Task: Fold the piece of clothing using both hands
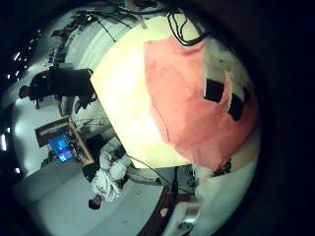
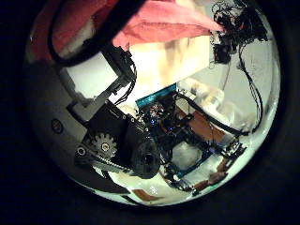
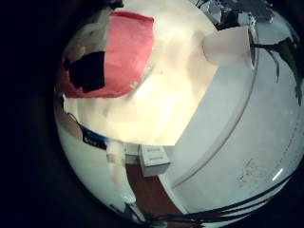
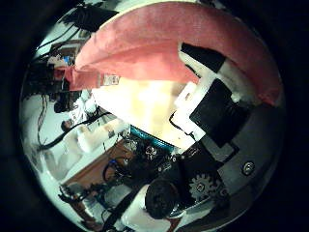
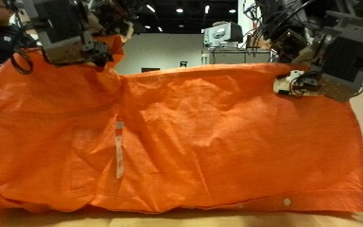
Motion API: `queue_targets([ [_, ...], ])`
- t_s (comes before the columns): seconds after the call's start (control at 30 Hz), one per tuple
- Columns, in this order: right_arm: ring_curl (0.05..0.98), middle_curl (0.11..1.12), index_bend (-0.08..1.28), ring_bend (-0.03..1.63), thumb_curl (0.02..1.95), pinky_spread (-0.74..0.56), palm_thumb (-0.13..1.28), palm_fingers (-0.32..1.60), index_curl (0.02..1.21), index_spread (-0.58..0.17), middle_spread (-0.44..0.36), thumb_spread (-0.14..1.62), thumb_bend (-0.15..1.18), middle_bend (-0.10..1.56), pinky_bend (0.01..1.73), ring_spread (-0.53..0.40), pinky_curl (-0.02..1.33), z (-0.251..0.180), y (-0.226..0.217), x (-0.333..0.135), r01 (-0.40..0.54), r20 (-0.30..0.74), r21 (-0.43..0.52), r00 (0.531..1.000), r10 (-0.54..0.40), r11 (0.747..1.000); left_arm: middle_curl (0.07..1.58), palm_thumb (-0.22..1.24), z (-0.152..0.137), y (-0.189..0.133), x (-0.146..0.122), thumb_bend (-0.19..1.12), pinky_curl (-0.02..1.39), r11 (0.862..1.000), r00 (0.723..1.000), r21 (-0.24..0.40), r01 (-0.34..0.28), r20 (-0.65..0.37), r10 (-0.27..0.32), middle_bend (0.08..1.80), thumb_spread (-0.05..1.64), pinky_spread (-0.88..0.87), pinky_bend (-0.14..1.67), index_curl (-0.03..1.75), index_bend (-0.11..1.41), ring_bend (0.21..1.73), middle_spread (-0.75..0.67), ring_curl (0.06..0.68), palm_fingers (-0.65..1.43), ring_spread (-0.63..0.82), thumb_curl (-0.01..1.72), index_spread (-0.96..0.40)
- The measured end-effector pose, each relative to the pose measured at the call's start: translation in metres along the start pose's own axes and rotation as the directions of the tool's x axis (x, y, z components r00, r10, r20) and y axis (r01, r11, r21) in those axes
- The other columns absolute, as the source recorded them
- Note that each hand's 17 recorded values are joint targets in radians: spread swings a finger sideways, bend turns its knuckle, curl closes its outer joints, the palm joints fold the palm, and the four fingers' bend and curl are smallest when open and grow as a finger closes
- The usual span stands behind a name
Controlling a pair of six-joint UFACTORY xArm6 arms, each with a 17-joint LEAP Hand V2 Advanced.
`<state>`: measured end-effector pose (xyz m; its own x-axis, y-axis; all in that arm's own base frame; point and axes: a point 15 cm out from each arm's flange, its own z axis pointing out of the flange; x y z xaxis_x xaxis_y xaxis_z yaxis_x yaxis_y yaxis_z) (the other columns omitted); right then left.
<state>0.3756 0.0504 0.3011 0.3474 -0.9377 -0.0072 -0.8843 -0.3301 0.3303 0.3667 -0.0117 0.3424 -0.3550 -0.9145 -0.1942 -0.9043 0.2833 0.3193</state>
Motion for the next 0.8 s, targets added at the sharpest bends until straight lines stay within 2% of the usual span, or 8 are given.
queue_targets([
  [0.13, 0.784, 0.84, 1.02, 1.32, 0.61, -0.26, 1.06, 0.99, 0.90, -0.279, -0.161, 1.24, -0.02, 1.25, 1.17, -0.246, 0.98, 0.010, -0.037, 0.008, -0.012, 0.009, -0.046, 1.000, 0.012, 0.999, 1.10, 0.85, 0.019, -0.034, -0.012, -0.02, 0.59, 1.000, 0.999, -0.013, 0.018, 0.044, -0.017, 0.88, 0.96, -0.75, 0.85, 1.66, 0.19, 1.27, -0.61, 0.521, 1.05, -0.47, 0.71, -0.50],
  [0.37, 0.786, 0.84, 0.99, 1.33, 0.53, -0.28, 0.95, 0.90, 0.91, -0.294, -0.163, 1.32, -0.02, 1.25, 1.12, -0.254, 1.02, 0.027, -0.095, 0.025, -0.038, 0.027, -0.128, 0.999, 0.042, 0.991, 1.12, 0.83, 0.047, -0.086, -0.027, -0.03, 0.61, 0.999, 0.999, -0.025, 0.032, 0.044, -0.031, 0.87, 0.96, -0.75, 0.82, 1.67, 0.18, 1.27, -0.61, 0.529, 1.01, -0.48, 0.70, -0.47],
  [0.43, 0.785, 0.84, 0.97, 1.33, 0.51, -0.29, 0.93, 0.89, 0.91, -0.301, -0.163, 1.34, -0.01, 1.25, 1.12, -0.253, 1.03, 0.045, -0.107, 0.029, -0.042, 0.034, -0.169, 0.998, 0.048, 0.985, 1.12, 0.80, 0.054, -0.097, -0.029, -0.03, 0.61, 0.999, 0.999, -0.033, 0.035, 0.042, -0.033, 0.87, 0.96, -0.75, 0.81, 1.67, 0.18, 1.27, -0.61, 0.531, 0.99, -0.47, 0.69, -0.46],
  [0.53, 0.781, 0.84, 0.94, 1.34, 0.49, -0.30, 0.92, 0.87, 0.91, -0.311, -0.161, 1.37, -0.01, 1.24, 1.10, -0.260, 1.05, 0.059, -0.126, 0.033, -0.066, 0.027, -0.150, 0.997, 0.071, 0.987, 1.13, 0.78, 0.065, -0.114, -0.030, -0.03, 0.61, 0.998, 0.999, -0.048, 0.033, 0.038, -0.031, 0.88, 0.97, -0.74, 0.79, 1.67, 0.18, 1.26, -0.61, 0.533, 0.94, -0.48, 0.66, -0.45],
  [0.6, 0.780, 0.84, 0.87, 1.35, 0.47, -0.31, 0.91, 0.84, 0.89, -0.313, -0.159, 1.39, -0.01, 1.24, 1.10, -0.261, 1.06, 0.068, -0.137, 0.035, -0.076, 0.024, -0.137, 0.997, 0.080, 0.988, 1.13, 0.75, 0.071, -0.123, -0.029, -0.03, 0.61, 0.998, 0.999, -0.054, 0.032, 0.034, -0.030, 0.89, 0.97, -0.74, 0.75, 1.66, 0.19, 1.24, -0.61, 0.531, 0.89, -0.48, 0.64, -0.44],
  [0.7, 0.780, 0.83, 0.64, 1.40, 0.45, -0.32, 0.91, 0.74, 0.84, -0.317, -0.156, 1.43, 0.00, 1.25, 1.13, -0.263, 1.07, 0.081, -0.149, 0.039, -0.089, 0.022, -0.127, 0.995, 0.093, 0.988, 1.12, 0.72, 0.077, -0.135, -0.030, -0.03, 0.61, 0.998, 0.999, -0.048, 0.036, 0.033, -0.034, 0.90, 0.99, -0.72, 0.67, 1.64, 0.21, 1.18, -0.61, 0.518, 0.81, -0.48, 0.61, -0.43],
  [0.77, 0.776, 0.82, 0.50, 1.43, 0.43, -0.33, 0.91, 0.70, 0.80, -0.323, -0.162, 1.46, 0.00, 1.24, 1.16, -0.264, 1.07, 0.084, -0.158, 0.041, -0.096, 0.020, -0.098, 0.995, 0.098, 0.991, 1.10, 0.70, 0.081, -0.141, -0.033, -0.03, 0.61, 0.998, 0.999, -0.036, 0.045, 0.032, -0.044, 0.89, 1.00, -0.69, 0.62, 1.60, 0.24, 1.11, -0.60, 0.511, 0.70, -0.48, 0.59, -0.43],
  [0.8, 0.774, 0.82, 0.41, 1.45, 0.43, -0.34, 0.91, 0.67, 0.77, -0.323, -0.164, 1.47, 0.00, 1.23, 1.18, -0.263, 1.07, 0.085, -0.163, 0.043, -0.101, 0.020, -0.085, 0.994, 0.103, 0.991, 1.09, 0.70, 0.082, -0.145, -0.035, -0.03, 0.60, 0.998, 0.998, -0.027, 0.052, 0.032, -0.051, 0.88, 1.00, -0.67, 0.57, 1.58, 0.24, 1.05, -0.60, 0.487, 0.60, -0.48, 0.59, -0.43],
])
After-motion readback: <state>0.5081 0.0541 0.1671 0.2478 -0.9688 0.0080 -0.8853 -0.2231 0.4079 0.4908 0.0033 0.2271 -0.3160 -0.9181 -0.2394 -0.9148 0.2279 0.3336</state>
